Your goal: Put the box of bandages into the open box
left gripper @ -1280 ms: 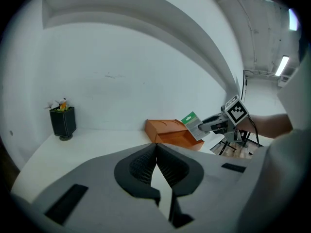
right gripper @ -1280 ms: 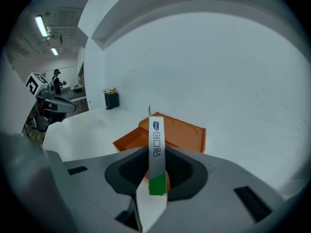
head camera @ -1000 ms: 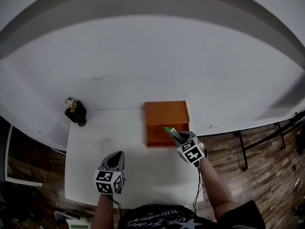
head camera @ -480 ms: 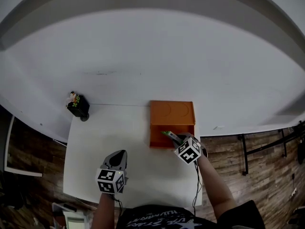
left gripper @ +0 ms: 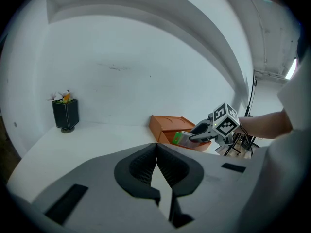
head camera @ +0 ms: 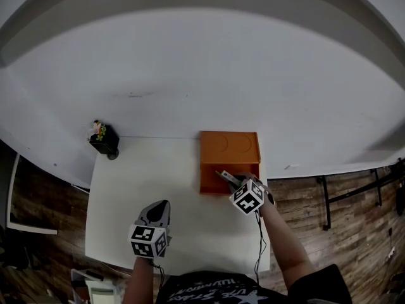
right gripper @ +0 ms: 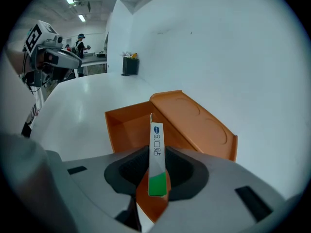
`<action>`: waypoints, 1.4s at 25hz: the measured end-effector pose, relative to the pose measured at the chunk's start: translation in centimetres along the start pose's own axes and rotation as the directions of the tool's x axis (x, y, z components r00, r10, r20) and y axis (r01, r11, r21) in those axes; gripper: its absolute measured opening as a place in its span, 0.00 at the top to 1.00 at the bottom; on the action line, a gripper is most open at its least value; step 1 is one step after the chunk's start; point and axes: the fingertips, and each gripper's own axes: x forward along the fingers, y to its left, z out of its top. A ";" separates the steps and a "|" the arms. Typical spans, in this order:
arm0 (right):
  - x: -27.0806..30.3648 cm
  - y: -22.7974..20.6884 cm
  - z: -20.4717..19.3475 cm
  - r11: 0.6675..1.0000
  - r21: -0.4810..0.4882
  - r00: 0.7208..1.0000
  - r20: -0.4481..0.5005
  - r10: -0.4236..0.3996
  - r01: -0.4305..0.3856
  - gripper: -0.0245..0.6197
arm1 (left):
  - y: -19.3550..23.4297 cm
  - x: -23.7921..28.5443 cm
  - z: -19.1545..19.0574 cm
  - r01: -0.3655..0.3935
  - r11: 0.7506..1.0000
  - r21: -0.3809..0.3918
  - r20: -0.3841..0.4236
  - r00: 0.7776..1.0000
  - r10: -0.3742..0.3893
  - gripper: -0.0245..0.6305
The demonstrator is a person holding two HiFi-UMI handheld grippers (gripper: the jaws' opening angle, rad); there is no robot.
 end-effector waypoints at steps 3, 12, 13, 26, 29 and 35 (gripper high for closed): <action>-0.4 0.0 0.4 1.000 0.020 1.000 0.023 -0.012 0.012 0.78 | 0.0 -0.2 0.0 0.011 1.000 0.007 0.003 1.000 -0.011 0.93; -4.2 -0.1 1.2 0.992 0.074 0.992 0.070 -0.106 0.101 0.76 | -0.2 -1.9 1.0 0.052 0.998 0.043 0.034 0.998 -0.054 0.93; -4.9 -0.3 1.4 0.988 0.090 0.988 0.085 -0.131 0.123 0.76 | -0.2 -2.3 1.1 0.058 0.997 0.048 0.040 0.997 -0.060 0.93; -14.6 2.2 2.6 0.920 0.266 0.914 0.209 -0.348 0.289 0.88 | -0.9 -7.8 1.0 0.133 0.985 0.109 0.094 0.985 -0.144 0.93; -16.5 4.0 2.9 0.902 0.292 0.893 0.227 -0.390 0.319 0.88 | -0.6 -9.3 0.4 0.148 0.983 0.113 0.104 0.982 -0.159 0.93; -19.4 8.6 3.8 0.873 0.361 0.859 0.271 -0.433 0.326 0.88 | -0.4 -12.6 -1.3 0.174 0.977 0.120 0.112 0.976 -0.187 0.93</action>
